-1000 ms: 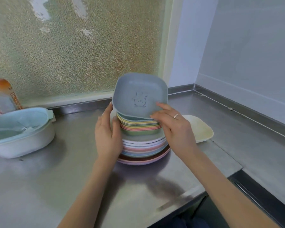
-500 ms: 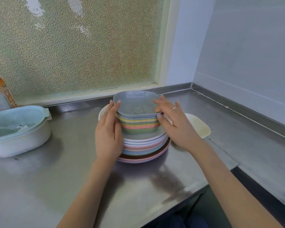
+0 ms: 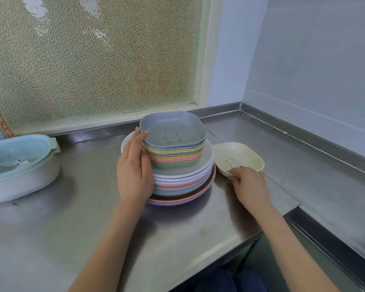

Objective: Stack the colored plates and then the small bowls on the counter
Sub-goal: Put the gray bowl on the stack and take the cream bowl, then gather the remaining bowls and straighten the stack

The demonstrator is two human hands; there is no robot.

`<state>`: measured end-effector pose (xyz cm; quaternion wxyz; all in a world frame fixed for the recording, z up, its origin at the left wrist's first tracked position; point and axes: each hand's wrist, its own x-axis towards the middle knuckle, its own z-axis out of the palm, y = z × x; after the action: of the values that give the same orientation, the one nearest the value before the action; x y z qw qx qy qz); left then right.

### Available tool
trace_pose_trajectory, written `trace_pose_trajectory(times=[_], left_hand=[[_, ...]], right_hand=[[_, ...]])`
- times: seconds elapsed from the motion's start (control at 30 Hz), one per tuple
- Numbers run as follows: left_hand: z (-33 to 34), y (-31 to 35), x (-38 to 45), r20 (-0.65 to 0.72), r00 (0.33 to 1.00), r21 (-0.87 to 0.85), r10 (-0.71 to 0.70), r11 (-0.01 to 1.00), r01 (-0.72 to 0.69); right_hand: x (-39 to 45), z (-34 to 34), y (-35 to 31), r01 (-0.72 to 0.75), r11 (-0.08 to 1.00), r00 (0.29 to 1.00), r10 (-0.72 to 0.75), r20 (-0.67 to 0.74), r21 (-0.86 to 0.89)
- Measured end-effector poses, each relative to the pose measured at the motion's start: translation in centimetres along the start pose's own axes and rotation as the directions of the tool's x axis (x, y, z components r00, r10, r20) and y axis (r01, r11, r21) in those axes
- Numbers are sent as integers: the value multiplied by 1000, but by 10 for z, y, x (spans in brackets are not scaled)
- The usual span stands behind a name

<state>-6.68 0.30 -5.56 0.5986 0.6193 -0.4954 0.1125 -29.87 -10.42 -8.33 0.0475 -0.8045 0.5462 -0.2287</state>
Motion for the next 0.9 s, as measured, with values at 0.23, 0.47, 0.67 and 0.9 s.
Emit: trace_pose_trajectory(times=[0.23, 0.47, 0.67, 0.9], left_hand=[[0, 1, 1, 29, 1000, 16, -9, 1000, 9], [-1, 0, 2, 45, 999, 35, 15, 999, -17], [-1, 2, 2, 51, 999, 30, 16, 999, -17], [-2, 1, 2, 50, 998, 20, 44, 999, -45]], right_hand=[[-4, -9, -13, 23, 980, 978, 19, -208, 197], [8, -45, -53, 250, 906, 884, -70, -462, 342], [23, -65, -79, 564, 742, 814, -425, -396, 363], [30, -61, -88, 553, 771, 833, -524, -179, 317]])
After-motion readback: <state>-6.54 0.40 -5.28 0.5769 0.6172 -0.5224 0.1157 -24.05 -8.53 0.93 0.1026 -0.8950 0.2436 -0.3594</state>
